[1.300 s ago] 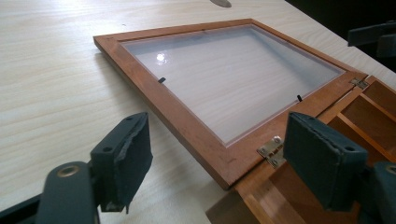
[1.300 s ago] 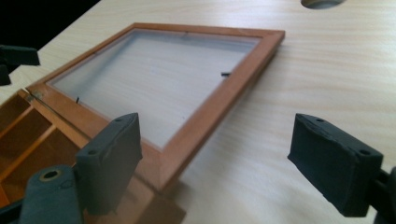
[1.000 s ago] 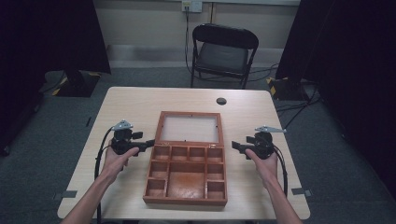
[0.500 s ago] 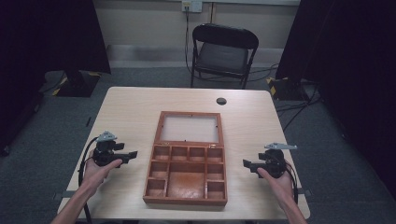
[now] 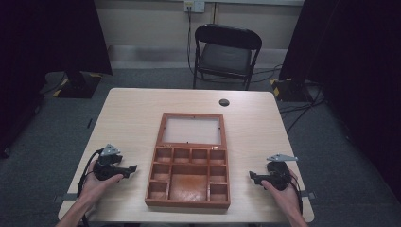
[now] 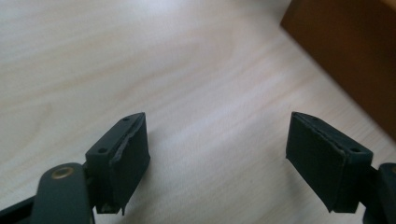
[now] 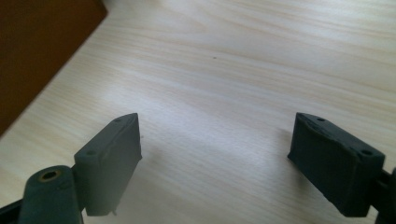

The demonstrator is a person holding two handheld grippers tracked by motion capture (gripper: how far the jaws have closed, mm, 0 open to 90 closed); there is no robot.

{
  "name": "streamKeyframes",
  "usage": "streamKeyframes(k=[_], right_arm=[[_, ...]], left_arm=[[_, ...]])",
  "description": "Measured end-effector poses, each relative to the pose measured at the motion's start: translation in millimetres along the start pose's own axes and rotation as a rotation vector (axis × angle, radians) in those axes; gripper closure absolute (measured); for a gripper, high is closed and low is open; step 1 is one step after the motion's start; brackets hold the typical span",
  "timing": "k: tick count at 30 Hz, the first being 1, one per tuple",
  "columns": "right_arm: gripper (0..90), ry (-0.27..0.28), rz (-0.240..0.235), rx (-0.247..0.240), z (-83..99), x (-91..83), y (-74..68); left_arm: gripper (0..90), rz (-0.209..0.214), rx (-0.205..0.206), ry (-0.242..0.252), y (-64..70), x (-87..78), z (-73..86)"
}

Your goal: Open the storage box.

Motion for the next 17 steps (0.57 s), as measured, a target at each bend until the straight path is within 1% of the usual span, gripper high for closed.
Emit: streamKeyframes(k=[1, 2, 3, 5, 7, 8, 9, 15, 16, 17], right_arm=[[15.4, 0.001, 0.024, -0.017, 1.0, 0.3, 1.6], [15.4, 0.011, 0.06, -0.032, 2.2, 0.9, 3.7], [13.5, 0.029, 0.086, -0.043, 3.1, 1.7, 5.7], [12.1, 0.059, 0.083, -0.039, 4.4, 2.4, 6.2], [11.1, 0.075, 0.082, -0.04, 5.1, 2.5, 6.8], [11.0, 0.078, 0.083, -0.041, 5.1, 2.7, 6.9], [10.9, 0.077, 0.086, -0.04, 5.2, 2.6, 6.8], [10.8, 0.077, 0.088, -0.04, 5.2, 2.6, 6.9], [10.7, 0.077, 0.089, -0.04, 5.3, 2.6, 7.0], [10.7, 0.077, 0.089, -0.04, 5.3, 2.6, 7.0]], left_arm=[[18.7, -0.006, 0.023, -0.002, 1.2, 1.0, 0.7], [18.4, -0.013, 0.028, -0.001, 1.5, 1.3, 0.6], [18.3, -0.017, 0.032, -0.002, 1.4, 1.4, 0.8], [16.3, -0.029, 0.028, 0.032, 1.4, 2.8, 1.7], [13.4, -0.025, 0.033, 0.049, -0.2, 3.1, 3.1], [12.1, -0.031, 0.037, 0.053, -1.5, 3.2, 3.6], [10.8, -0.031, 0.026, 0.058, -0.9, 3.8, 3.8], [9.8, -0.037, 0.027, 0.055, -1.6, 3.9, 3.7], [9.6, -0.036, 0.02, 0.055, -1.1, 4.3, 3.7], [9.2, -0.036, 0.025, 0.05, -1.5, 4.5, 3.6]])
Point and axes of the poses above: each handheld gripper's, and its own axes: x roughly forward along the jaws, z roughly out of its underside, y roughly to its right, the point moved 8 cm from there along x, roughly forward along the jaws, and after that the axes turned 9 degrees about y, right-handed, at the moved point
